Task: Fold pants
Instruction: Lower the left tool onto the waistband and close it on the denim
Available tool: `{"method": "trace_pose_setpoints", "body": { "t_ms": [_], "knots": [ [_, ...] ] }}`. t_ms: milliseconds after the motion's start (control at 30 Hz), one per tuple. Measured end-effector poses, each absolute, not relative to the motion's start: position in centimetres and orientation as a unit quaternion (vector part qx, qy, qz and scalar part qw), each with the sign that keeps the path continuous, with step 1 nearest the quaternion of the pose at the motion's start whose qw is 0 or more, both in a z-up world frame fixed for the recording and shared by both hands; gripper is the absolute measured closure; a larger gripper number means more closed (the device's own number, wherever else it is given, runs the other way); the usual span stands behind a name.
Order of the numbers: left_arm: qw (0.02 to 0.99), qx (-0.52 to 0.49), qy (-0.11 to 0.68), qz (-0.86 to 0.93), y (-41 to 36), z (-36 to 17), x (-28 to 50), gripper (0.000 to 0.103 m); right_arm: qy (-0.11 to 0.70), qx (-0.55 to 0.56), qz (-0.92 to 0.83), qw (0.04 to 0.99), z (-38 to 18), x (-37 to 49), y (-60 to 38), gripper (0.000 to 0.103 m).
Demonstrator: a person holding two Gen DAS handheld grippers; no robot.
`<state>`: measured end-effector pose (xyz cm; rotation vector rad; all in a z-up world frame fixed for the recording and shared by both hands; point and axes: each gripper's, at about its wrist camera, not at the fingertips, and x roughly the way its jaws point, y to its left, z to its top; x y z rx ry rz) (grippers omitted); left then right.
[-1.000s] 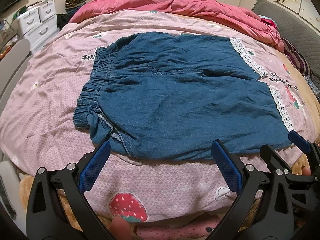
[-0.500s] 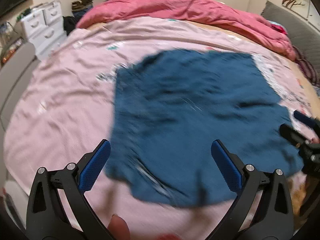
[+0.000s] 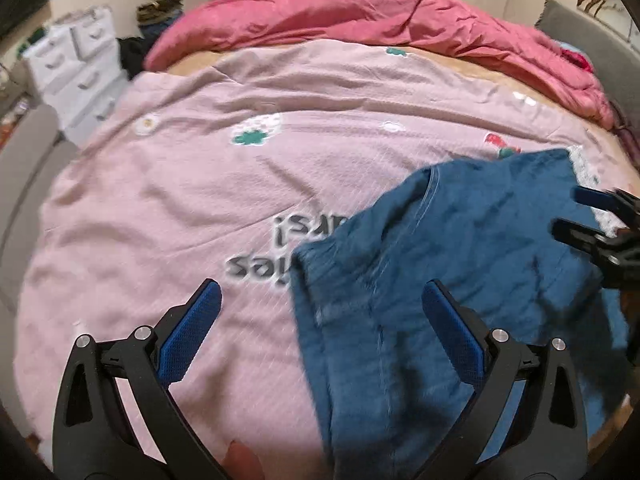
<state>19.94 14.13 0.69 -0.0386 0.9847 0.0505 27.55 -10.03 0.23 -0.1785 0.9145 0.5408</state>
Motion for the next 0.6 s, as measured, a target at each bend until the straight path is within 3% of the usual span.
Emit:
{"method": "trace_pose_setpoints", "body": {
  "t_ms": [100, 167, 367, 500, 567, 600],
  "knots": [
    [0.875, -0.018, 0.483, 0.019, 14.6, -0.5, 21.4, 0.033, 0.430, -0.111, 0.272, 0.854, 0.4, 29.9, -8.1, 0.004],
    [0.872, -0.019, 0.490, 0.012, 14.7, -1.1, 21.9, 0.056, 0.426, -0.137, 0.290, 0.846, 0.6, 31.1, -6.6, 0.004],
    [0.875, -0.001, 0.484, -0.008, 14.2, -2.1, 22.3, 0.068, 0.434, -0.195, 0.334, 0.814, 0.0, 33.5, -3.5, 0.004],
    [0.882, -0.014, 0.471, -0.016, 14.9, -1.8, 21.8, 0.070, 0.432, -0.236, 0.354, 0.795, -0.5, 33.8, -2.3, 0.005],
    [0.885, -0.022, 0.464, -0.022, 15.1, -1.5, 21.5, 0.072, 0.427, -0.255, 0.370, 0.784, -0.8, 33.7, -1.5, 0.013],
    [0.888, -0.026, 0.459, -0.024, 15.2, -1.2, 21.4, 0.073, 0.425, -0.262, 0.380, 0.779, -0.9, 33.6, -1.2, 0.028]
  ]
}}
